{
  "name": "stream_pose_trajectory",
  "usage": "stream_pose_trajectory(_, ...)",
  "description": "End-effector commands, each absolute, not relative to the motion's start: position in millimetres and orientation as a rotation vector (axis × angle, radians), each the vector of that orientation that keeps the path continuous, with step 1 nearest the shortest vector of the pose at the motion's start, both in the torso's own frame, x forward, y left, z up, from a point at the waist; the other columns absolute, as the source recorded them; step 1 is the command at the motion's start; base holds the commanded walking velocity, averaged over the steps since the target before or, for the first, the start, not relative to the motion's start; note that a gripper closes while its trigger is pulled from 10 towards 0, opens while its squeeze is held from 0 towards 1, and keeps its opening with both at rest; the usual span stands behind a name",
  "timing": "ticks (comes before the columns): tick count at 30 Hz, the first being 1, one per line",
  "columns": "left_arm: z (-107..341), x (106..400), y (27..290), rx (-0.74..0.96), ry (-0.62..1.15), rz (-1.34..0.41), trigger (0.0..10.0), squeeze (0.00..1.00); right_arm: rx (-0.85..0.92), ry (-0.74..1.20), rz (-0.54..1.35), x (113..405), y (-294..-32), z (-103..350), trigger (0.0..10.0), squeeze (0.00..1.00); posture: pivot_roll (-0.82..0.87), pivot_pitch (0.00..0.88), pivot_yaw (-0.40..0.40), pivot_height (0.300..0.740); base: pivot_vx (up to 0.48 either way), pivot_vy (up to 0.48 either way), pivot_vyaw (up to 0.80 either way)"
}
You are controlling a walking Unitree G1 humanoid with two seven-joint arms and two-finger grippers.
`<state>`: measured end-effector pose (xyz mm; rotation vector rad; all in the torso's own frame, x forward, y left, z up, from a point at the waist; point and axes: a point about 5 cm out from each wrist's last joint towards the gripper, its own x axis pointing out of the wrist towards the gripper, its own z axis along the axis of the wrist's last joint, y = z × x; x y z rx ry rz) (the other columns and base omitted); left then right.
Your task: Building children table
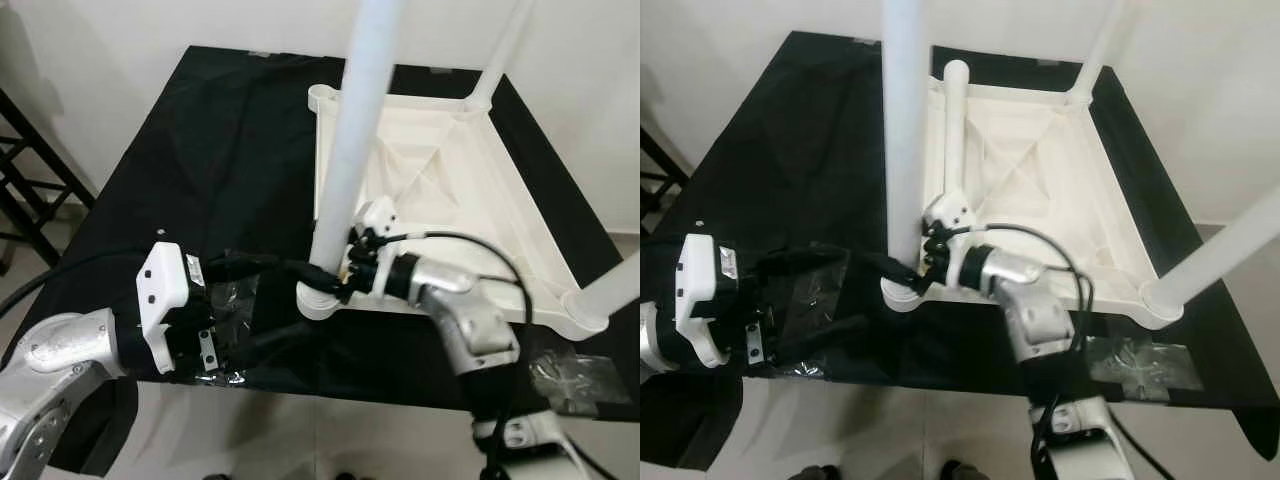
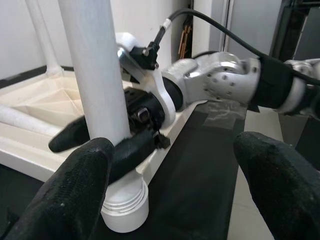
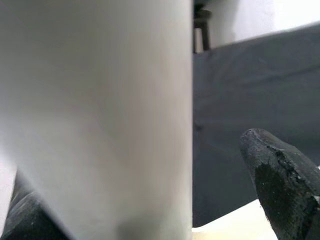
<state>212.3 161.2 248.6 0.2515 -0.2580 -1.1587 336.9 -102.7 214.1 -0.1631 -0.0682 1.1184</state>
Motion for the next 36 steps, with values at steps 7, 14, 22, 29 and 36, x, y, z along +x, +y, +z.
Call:
stream_pose_trajectory(7, 244.1, 199.6, 164.3, 0.238, -0.25, -1.193, 10.0, 0.0, -0.252, -0.008, 1.299, 348.6, -124.2, 224.9, 10.0, 0.0, 0.14, 0.212, -0.092, 0.74, 0.0, 0.0, 0.0)
stream_pose_trajectory(14, 240.3, 196.6, 161.8, 0.215, -0.246, -1.2, 10.0, 0.0, -0.228, -0.009, 1.36, 350.8, -123.0, 226.3, 0.0, 0.0, 0.14, 0.209, -0.095, 0.74, 0.0, 0.0, 0.0)
stream_pose_trajectory(22, 236.1, 194.2, 155.8, 0.167, -0.26, -1.19, 10.0, 0.0, -0.143, -0.018, 1.333, 350.3, -124.8, 209.6, 0.0, 0.0, 0.13, 0.211, -0.094, 0.74, 0.0, 0.0, 0.0)
stream_pose_trajectory(29, 229.1, 193.7, 157.0, 0.155, -0.241, -1.165, 10.0, 0.0, -0.111, 0.087, 0.882, 334.8, -121.8, 164.7, 0.0, 0.0, 0.11, 0.233, -0.084, 0.74, 0.0, 0.0, 0.0)
stream_pose_trajectory(36, 219.4, 193.8, 148.0, 0.148, -0.234, -1.149, 10.0, 0.0, -0.112, 0.228, 0.469, 274.9, -114.7, 133.0, 0.0, 0.0, 0.06, 0.242, -0.092, 0.74, 0.0, 0.0, 0.0)
